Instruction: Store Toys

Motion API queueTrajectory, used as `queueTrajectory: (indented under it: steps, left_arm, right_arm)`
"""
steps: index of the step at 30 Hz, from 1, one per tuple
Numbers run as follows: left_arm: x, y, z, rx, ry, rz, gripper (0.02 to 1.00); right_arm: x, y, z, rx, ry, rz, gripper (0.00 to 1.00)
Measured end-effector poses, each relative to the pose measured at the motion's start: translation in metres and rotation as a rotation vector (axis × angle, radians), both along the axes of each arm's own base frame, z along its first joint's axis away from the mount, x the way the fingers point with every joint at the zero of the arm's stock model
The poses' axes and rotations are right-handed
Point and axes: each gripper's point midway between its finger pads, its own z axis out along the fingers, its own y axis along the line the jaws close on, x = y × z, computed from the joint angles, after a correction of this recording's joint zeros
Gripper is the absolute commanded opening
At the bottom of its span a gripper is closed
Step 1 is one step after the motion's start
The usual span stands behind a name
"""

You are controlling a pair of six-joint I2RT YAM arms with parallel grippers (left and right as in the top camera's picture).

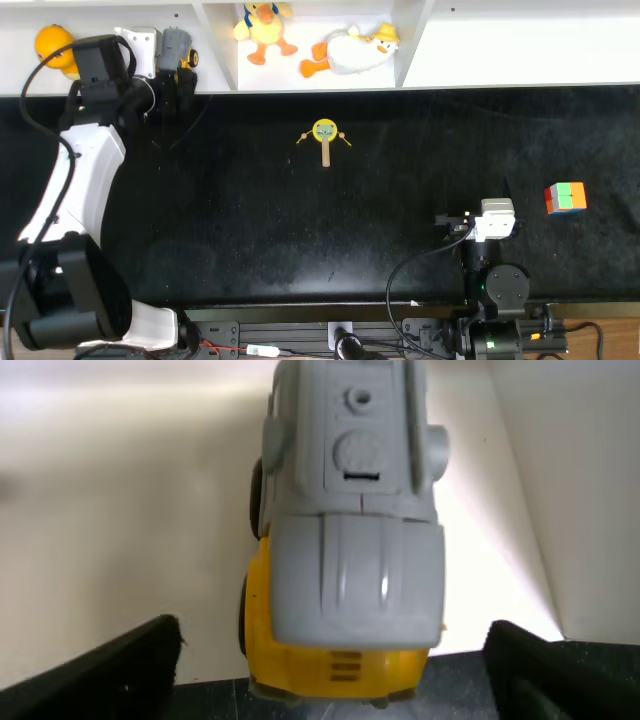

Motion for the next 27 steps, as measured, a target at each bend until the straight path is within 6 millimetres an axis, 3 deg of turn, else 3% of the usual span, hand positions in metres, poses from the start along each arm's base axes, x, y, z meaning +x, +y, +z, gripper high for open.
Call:
queueTrajectory:
  steps: [4, 7, 12, 16, 21, 24, 27]
  left_arm:
    - [-0.009, 0.000, -0.006, 0.000, 0.045, 0.007, 0.998]
    - [-0.027, 0.005, -0.004, 0.026, 0.084, 0.036, 0.998]
    - [-0.092, 0.007, 0.025, 0.073, 0.051, 0.077, 0.998]
    - [-0.136, 0.008, 0.052, 0.111, -0.110, 0.110, 0.998]
    - [-0.159, -0.006, 0.071, 0.135, -0.480, 0.101, 0.998]
    - [-0.181, -0.021, 0.067, 0.133, -0.641, 0.059, 0.998]
    - [-0.198, -0.027, 0.046, 0.145, -0.700, 0.034, 0.998]
  right_arm:
    - [0.000, 0.000, 0.000, 0.000, -0.001, 0.000, 0.996]
    - [0.000, 0.000, 0.000, 0.000, 0.000, 0.000, 0.996]
    - [0.000, 0.000, 0.000, 0.000, 0.000, 0.000, 0.996]
    - [0.000, 0.000, 0.000, 0.000, -0.001, 0.000, 0.996]
    - [0.000, 0.000, 0.000, 0.000, 0.000, 0.000, 0.993]
    - [0.000, 0.000, 0.000, 0.000, 0.000, 0.000, 0.996]
    - [0.000, 0.000, 0.000, 0.000, 0.000, 0.000, 0.996]
